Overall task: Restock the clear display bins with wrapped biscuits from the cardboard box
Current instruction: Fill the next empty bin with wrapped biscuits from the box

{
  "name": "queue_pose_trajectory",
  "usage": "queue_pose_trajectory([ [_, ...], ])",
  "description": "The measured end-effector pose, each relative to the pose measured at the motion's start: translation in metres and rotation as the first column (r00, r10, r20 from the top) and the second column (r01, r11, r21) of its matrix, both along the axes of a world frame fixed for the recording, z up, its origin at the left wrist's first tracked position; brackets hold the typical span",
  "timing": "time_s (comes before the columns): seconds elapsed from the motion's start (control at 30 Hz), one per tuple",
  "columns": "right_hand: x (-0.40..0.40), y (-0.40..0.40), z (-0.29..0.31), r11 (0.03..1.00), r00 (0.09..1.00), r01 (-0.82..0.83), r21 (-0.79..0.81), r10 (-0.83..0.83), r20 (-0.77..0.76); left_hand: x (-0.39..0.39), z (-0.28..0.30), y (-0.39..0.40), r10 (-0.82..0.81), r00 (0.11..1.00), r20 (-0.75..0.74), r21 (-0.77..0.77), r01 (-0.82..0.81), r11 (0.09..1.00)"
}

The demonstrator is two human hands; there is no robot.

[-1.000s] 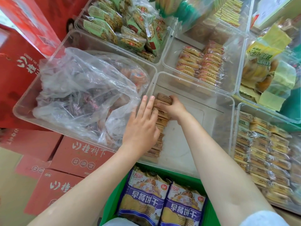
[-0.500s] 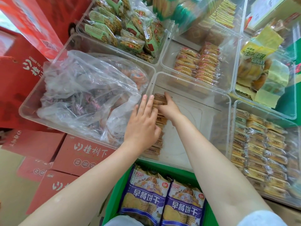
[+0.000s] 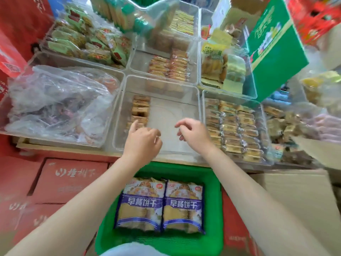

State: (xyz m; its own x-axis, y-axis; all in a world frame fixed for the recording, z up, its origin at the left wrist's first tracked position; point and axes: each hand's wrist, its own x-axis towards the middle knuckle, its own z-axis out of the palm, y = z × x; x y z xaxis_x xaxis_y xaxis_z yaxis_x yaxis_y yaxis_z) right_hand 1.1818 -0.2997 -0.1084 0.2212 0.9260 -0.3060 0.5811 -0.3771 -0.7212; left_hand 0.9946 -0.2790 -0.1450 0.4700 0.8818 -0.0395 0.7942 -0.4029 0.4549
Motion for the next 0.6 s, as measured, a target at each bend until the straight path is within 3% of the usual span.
queue_pose_trajectory([
  [0.17, 0.085, -0.126, 0.071, 0.974, 0.994, 0.074, 0.214, -0.088, 0.057, 0.117, 0.063, -0.112, -0.262, 0.951, 0.166, -0.221, 0.295, 0.929],
  [0.37, 0.234, -0.291, 0.12, 0.866, 0.914, 0.24, 0.438, -0.353, 0.198, 0.255, 0.093, -0.244, -0.425, 0.831, 0.358, -0.036, 0.467, 0.883],
  [0.47, 0.318, -0.36, 0.113, 0.89, 0.868, 0.343, 0.302, -0.422, 0.26, 0.317, 0.101, -0.302, -0.501, 0.774, 0.387, 0.106, 0.502, 0.858],
  [0.6, 0.396, -0.419, 0.092, 0.959, 0.903, 0.271, -0.079, -0.225, 0.367, 0.384, 0.096, -0.351, -0.467, 0.833, 0.295, 0.114, 0.455, 0.883],
])
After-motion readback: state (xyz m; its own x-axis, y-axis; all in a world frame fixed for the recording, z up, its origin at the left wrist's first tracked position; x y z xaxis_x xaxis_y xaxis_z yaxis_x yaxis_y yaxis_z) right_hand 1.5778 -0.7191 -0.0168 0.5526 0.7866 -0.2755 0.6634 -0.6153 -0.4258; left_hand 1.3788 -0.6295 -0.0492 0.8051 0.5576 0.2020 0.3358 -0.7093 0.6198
